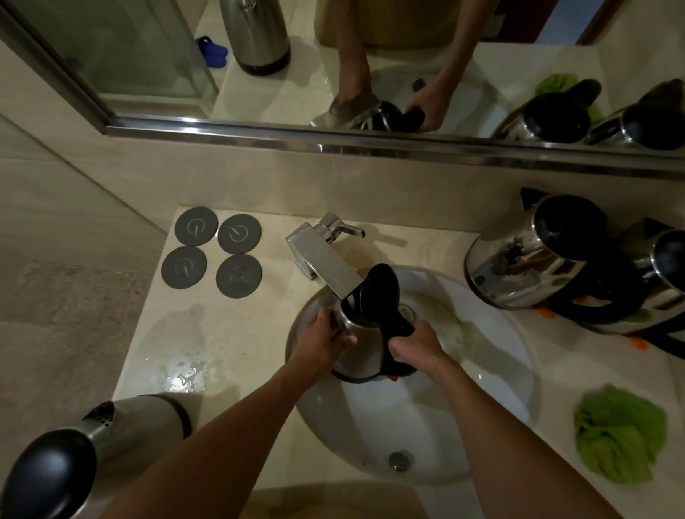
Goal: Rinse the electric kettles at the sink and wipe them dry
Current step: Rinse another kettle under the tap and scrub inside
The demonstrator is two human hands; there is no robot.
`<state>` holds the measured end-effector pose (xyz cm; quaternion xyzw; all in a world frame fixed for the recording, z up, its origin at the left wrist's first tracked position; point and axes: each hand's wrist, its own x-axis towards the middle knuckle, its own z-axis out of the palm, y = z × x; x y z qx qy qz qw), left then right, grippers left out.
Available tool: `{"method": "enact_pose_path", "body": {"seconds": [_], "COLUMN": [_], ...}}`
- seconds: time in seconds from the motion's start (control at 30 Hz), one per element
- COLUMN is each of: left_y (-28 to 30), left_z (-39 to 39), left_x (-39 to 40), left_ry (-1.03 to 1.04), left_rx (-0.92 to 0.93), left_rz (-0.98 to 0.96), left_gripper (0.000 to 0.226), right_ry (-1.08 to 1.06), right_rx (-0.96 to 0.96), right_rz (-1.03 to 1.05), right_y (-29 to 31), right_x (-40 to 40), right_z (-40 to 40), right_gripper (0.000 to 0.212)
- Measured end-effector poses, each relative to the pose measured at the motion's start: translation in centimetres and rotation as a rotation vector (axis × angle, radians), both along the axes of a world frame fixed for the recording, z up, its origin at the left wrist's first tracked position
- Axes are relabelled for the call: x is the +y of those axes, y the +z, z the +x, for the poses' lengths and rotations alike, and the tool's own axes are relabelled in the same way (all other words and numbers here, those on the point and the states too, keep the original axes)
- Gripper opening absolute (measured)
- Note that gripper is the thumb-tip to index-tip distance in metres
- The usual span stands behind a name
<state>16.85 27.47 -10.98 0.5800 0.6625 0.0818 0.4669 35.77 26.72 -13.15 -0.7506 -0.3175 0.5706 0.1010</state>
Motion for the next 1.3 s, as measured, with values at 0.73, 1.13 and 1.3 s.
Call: {"method": "enact_pose_path", "body": {"seconds": [0.73,1.13,1.3], "left_y": [-0.22,0.24,0.43], "left_z": [0.12,0.02,0.11], "left_x": [-0.03,-0.29,-0.52], "left_ry": [0.015,-0.003,0.001], "left_rx": [0.025,0.002,-0.001], "left_rz": [-0.011,-0.021,-0.032], "left_gripper": [0.042,0.047,0.047], "right_ry": [-0.056,-0.043,-0.024], "right_rx": [0.007,-0.004,-0.001], "right_rz": [-0.015,-0.018,-0.008], "right_y": [-0.23,-0.44,-0.68], "right_x": [-0.48,-0.9,-0.96], "right_z": [-0.11,-0.14,0.03], "right_gripper": [0.027,0.025,0.037]}}
